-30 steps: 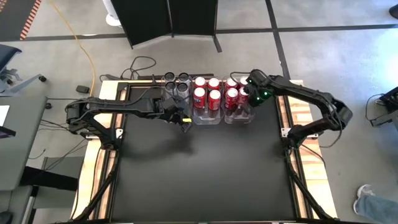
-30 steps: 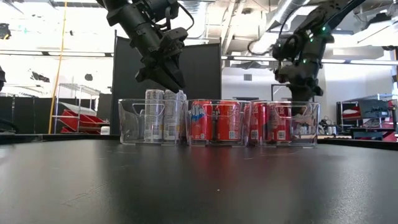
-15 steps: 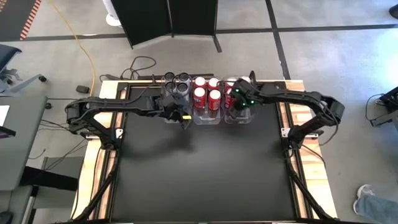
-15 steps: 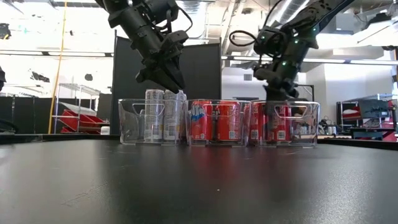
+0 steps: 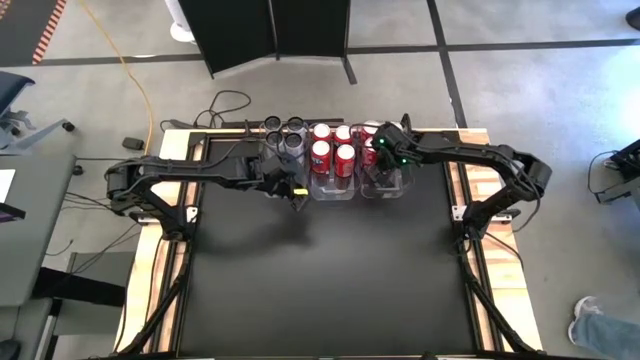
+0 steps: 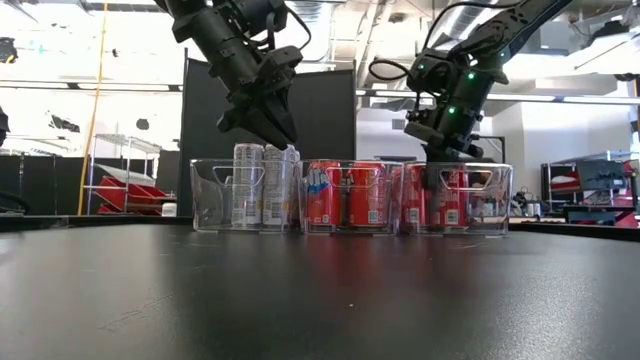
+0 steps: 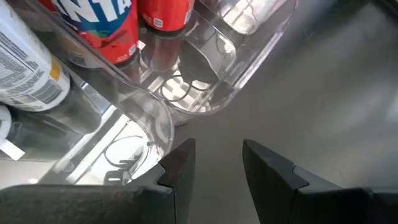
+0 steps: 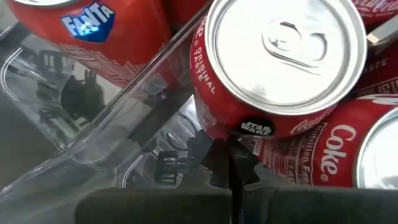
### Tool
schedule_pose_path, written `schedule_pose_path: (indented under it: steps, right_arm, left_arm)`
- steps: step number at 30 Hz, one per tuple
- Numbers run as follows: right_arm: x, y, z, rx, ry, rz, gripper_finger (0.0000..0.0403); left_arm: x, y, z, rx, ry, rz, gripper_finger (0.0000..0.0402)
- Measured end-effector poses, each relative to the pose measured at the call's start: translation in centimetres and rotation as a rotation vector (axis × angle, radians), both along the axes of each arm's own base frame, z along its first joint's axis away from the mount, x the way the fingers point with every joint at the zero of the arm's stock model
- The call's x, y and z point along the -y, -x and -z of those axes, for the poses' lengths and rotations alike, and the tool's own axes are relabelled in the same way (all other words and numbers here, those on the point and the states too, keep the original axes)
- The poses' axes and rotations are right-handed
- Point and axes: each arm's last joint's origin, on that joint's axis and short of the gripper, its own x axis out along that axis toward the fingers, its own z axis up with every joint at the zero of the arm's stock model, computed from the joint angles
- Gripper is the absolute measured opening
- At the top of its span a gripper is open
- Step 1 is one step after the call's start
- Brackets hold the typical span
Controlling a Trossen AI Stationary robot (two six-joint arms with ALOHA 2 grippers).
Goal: Sort soda cans
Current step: Adjust the transparent bins to align them on the table
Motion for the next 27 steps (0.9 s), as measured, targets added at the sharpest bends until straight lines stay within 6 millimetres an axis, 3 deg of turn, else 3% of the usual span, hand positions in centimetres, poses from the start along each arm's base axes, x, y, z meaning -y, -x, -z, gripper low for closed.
schedule_pose_path:
  steps: [6,11,15,18,23,27]
  right_arm:
    - [-0.9,-0.1,-0.5,0.039,-0.059,-0.063,0.0003]
    - [-2.5,0.5,-2.7,0.094,-0.035,-0.102,0.0005]
    - [-3.2,2.3,-5.0,0.148,-0.01,-0.066,0.0004]
    - [-3.3,4.5,-5.9,0.095,0.021,0.007,0.0004]
    - [-2.2,7.8,-6.8,-0.009,0.093,0.183,0.0004]
    - [-1.2,9.5,-6.8,-0.038,0.085,0.272,0.0004]
  left_arm:
    - [0.0,0.0,0.0,0.0,0.0,0.001,0.0128]
    - [0.0,0.0,0.0,-0.003,0.0,0.001,0.0128]
    - [0.0,0.2,0.1,-0.024,-0.007,0.012,0.0128]
    - [0.0,0.3,0.3,-0.045,-0.006,0.015,0.0128]
    - [0.0,0.4,0.3,-0.055,-0.011,0.023,0.0128]
    - [-0.2,0.4,0.3,-0.061,-0.026,0.035,0.0128]
